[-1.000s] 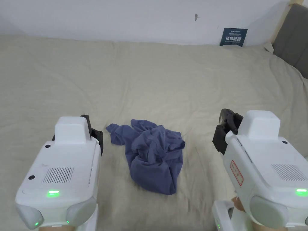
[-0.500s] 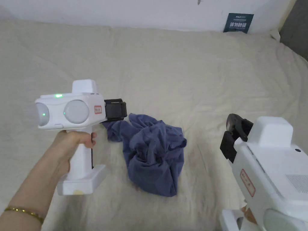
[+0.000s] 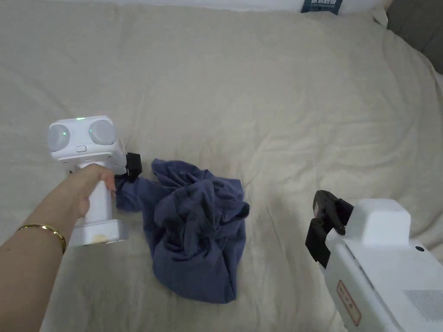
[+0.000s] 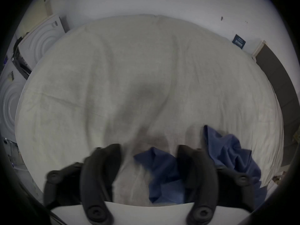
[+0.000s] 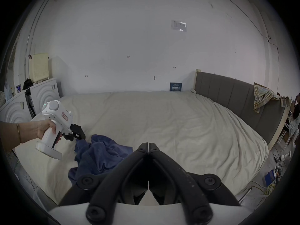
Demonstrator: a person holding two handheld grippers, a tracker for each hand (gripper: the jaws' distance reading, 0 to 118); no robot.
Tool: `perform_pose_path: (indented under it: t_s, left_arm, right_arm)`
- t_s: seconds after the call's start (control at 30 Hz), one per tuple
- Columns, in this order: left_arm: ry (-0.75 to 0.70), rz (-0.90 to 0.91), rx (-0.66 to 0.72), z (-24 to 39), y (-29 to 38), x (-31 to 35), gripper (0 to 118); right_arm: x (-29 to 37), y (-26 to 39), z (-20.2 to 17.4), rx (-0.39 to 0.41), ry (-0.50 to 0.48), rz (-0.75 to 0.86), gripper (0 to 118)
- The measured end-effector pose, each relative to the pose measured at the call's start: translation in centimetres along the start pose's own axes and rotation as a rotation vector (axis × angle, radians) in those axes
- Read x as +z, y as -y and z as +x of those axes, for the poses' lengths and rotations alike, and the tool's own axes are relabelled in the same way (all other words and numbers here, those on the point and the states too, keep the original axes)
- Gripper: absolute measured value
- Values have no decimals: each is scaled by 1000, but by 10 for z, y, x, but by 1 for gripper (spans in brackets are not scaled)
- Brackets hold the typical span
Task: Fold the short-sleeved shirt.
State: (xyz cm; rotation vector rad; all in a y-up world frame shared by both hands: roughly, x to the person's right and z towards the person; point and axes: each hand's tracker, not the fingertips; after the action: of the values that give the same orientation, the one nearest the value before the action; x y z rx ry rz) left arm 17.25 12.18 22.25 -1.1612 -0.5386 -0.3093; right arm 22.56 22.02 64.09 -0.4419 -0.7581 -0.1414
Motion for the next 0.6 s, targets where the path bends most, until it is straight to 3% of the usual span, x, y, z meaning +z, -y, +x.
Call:
perform_pose_path:
  t_s: [0.07, 0.1, 0.13, 0.27, 0.43, 0.47, 0.57, 0.6]
  left_arm:
    - [-30, 4, -76, 5, 6, -1, 56]
    - [-21, 18, -104, 7, 7, 3, 39]
    - [-14, 18, -119, 8, 7, 7, 4]
    - [43, 30, -67, 4, 10, 24, 3]
    - [130, 248, -71, -4, 26, 90, 3]
    - [151, 273, -69, -7, 31, 103, 3]
    - [191, 349, -78, -15, 50, 137, 3]
    - [196, 367, -82, -18, 58, 145, 3]
  right_arm:
    - [-5, 3, 2, -3, 10, -17, 2]
    - [-6, 4, 3, -9, 12, -22, 2]
    - [-6, 5, 3, -16, 14, -25, 2]
    - [-3, 3, 1, -29, 7, -24, 2]
    - [-8, -13, 4, -17, -16, -68, 4]
    - [-12, -16, 5, -25, -31, -79, 12]
    - [-34, -31, 9, -38, -89, -173, 87]
    - [-44, -37, 8, -21, -110, -195, 93]
